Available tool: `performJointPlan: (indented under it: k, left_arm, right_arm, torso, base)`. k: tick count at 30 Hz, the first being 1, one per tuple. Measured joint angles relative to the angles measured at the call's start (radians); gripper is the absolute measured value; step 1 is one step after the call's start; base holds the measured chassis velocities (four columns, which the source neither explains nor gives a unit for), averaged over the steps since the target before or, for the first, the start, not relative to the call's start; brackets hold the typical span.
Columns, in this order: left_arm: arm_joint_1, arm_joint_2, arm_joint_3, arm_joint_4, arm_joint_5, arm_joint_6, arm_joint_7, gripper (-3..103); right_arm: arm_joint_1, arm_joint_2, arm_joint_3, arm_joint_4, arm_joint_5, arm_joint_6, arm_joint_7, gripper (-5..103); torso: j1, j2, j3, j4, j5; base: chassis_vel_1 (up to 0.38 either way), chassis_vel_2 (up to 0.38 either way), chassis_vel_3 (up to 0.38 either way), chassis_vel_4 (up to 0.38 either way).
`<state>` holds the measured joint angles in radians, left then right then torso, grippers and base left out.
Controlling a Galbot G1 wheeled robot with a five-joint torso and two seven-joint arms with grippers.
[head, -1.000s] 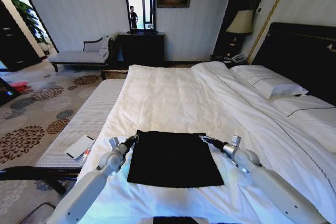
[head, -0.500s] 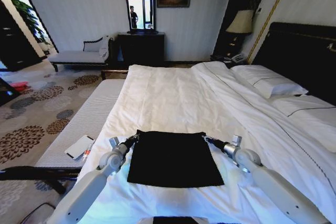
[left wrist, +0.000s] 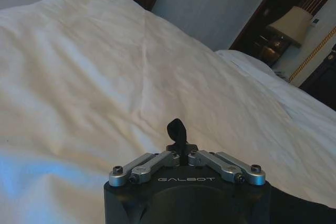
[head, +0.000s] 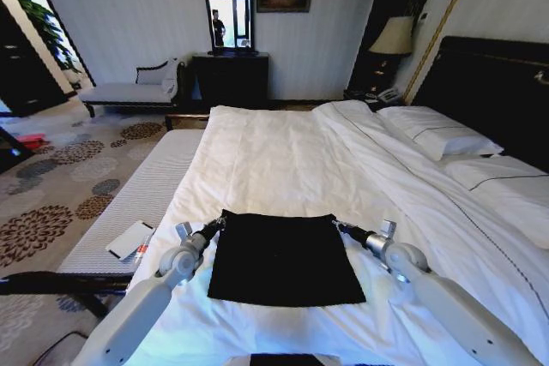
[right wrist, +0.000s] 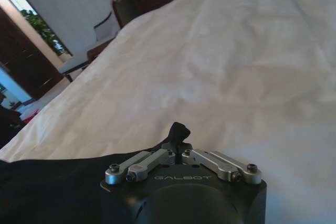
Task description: Fold the clothes on the bed.
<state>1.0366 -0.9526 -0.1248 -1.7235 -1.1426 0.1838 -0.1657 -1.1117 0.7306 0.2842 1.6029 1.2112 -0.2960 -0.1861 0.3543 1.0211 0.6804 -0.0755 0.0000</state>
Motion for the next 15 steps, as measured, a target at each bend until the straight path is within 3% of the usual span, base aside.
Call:
performJointPlan:
  k: [4, 15]
  left_arm:
    - [0.004, 0.01, -0.02, -0.041, -0.011, -0.003, -0.014, 2]
    - [-0.031, 0.132, -0.158, -0.271, -0.166, -0.009, -0.074, 2]
  right_arm:
    - [-0.024, -0.009, 0.031, 0.058, -0.008, 0.01, 0.003, 1]
    - [-0.027, -0.077, 0.201, 0.27, 0.071, 0.026, 0.052, 1]
  torso:
    - [0.0, 0.0, 0.0, -0.0001, -0.0001]
    - [0.0, 0.0, 0.0, 0.0002, -0.0001]
  base:
    - [0.0, 0.0, 0.0, 0.0]
    - [0.0, 0.0, 0.0, 0.0]
